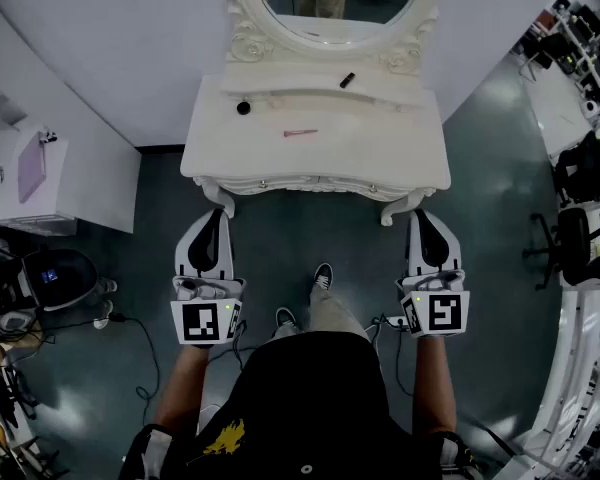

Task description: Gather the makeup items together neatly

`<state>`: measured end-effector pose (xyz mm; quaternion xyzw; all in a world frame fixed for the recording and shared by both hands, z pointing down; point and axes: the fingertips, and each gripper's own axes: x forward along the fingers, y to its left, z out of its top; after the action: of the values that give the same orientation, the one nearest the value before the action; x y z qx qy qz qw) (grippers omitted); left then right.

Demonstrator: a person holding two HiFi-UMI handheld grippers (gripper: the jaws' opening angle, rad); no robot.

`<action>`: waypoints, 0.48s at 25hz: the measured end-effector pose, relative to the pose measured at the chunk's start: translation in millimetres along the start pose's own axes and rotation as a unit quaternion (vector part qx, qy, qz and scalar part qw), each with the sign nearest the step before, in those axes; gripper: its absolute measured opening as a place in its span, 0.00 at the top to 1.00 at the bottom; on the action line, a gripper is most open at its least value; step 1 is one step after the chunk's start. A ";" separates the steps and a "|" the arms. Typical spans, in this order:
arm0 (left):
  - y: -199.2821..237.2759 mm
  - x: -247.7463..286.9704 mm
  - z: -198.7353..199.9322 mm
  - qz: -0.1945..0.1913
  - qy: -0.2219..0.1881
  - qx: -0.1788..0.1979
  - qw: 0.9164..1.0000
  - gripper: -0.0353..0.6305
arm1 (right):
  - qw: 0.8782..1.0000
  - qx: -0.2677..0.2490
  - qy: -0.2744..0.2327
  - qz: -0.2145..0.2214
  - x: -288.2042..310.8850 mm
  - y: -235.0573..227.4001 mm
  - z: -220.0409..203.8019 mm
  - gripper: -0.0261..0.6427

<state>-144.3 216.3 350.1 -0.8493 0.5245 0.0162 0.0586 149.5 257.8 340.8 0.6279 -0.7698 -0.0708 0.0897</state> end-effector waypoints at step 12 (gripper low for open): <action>-1.4 -69.6 14.2 -0.004 0.001 -0.010 1.000 0.93 | 0.999 0.036 -0.029 0.000 -54.3 50.1 27.3 0.94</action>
<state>-173.9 280.4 342.3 -0.8518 0.5211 0.0200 0.0499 106.1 321.0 322.7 0.6287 -0.7739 -0.0614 0.0442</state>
